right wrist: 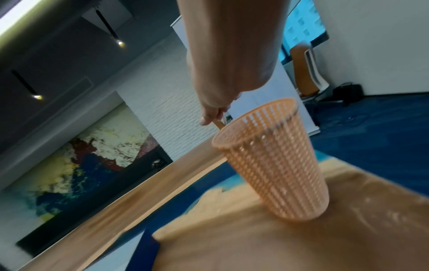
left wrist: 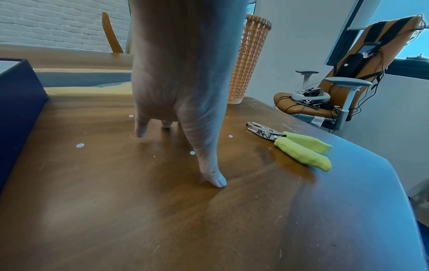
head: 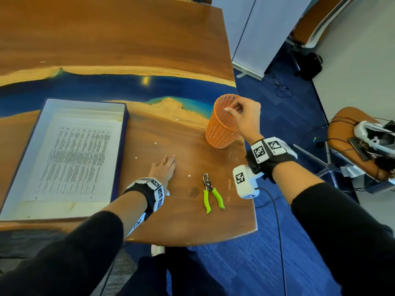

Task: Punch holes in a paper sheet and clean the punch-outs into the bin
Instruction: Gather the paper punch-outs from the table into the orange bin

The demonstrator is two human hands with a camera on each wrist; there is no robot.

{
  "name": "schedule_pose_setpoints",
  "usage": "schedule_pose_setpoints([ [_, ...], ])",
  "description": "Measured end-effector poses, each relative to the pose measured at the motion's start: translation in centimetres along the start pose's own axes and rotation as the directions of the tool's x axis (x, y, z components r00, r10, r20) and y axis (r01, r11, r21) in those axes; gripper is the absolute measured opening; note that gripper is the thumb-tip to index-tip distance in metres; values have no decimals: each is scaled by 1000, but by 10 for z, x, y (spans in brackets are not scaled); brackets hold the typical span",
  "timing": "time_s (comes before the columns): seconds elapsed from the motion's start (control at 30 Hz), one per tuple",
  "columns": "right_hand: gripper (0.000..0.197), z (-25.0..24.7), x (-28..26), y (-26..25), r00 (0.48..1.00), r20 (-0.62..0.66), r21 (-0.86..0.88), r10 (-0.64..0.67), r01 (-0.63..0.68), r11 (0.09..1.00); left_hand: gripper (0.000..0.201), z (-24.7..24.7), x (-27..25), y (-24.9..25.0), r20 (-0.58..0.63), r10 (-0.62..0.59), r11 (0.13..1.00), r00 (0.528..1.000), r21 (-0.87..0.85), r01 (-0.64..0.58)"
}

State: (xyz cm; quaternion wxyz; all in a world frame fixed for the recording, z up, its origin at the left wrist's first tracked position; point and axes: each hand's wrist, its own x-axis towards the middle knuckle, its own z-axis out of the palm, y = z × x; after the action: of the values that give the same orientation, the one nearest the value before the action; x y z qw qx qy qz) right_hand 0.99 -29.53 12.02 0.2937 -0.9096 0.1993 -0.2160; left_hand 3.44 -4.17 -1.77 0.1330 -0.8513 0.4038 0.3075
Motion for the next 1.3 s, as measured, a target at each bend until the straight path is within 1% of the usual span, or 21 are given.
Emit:
schedule_pose_setpoints([
  [0.03,11,8,-8,-7,999,17,-12,-44,44,999,130,0,0,-1,-1,0,1000,1000,9,0],
  [0.1,7,31,-29,-14,990,98,-17,-103,106,994,130,0,-2,-2,-1,-3,1000,1000,28,3],
  [0.17,7,57,-55,-11,971,219,-25,-97,104,994,130,1,-3,-2,-2,-4,999,1000,43,4],
  [0.23,8,81,-83,-1,935,355,-78,-27,58,995,129,1,-5,-2,-8,-4,998,1000,62,4],
  [0.3,8,98,-108,10,889,452,-140,70,-7,990,130,3,-6,-3,-21,-5,997,1000,82,7],
  [0.37,8,109,-125,20,861,495,-180,117,-30,983,129,5,-6,-3,-32,-7,996,999,88,10],
  [0.43,11,116,-134,26,841,519,-198,154,-56,979,129,9,-5,-2,-40,-12,996,999,86,16],
  [0.57,11,126,-141,31,807,554,-208,201,-100,973,129,15,-3,0,-68,-32,995,997,91,38],
  [0.63,13,131,-145,30,801,563,-214,205,-99,972,129,17,-1,1,-75,-41,996,996,76,47],
  [0.73,14,137,-151,29,825,533,-223,187,-76,972,129,15,-2,0,-78,-47,997,996,58,51],
  [0.8,14,139,-153,28,840,506,-242,198,-82,967,128,14,-2,-1,-74,-44,998,996,38,47],
  [1.0,17,148,-156,32,843,486,-278,229,-99,955,128,10,-3,-2,-46,-39,999,998,18,40],
  [1.1,20,152,-155,33,848,482,-274,219,-92,957,129,9,-3,-1,-42,-40,999,998,19,41],
  [1.13,20,153,-156,33,854,477,-269,209,-85,959,129,9,-3,-1,-42,-39,999,998,17,40],
  [1.23,9,155,-162,34,881,436,-275,183,-63,959,128,11,-3,-1,-42,-36,999,998,16,37],
  [1.3,10,157,-165,35,882,434,-296,183,-52,954,129,12,-3,-1,-42,-34,999,999,13,35],
])
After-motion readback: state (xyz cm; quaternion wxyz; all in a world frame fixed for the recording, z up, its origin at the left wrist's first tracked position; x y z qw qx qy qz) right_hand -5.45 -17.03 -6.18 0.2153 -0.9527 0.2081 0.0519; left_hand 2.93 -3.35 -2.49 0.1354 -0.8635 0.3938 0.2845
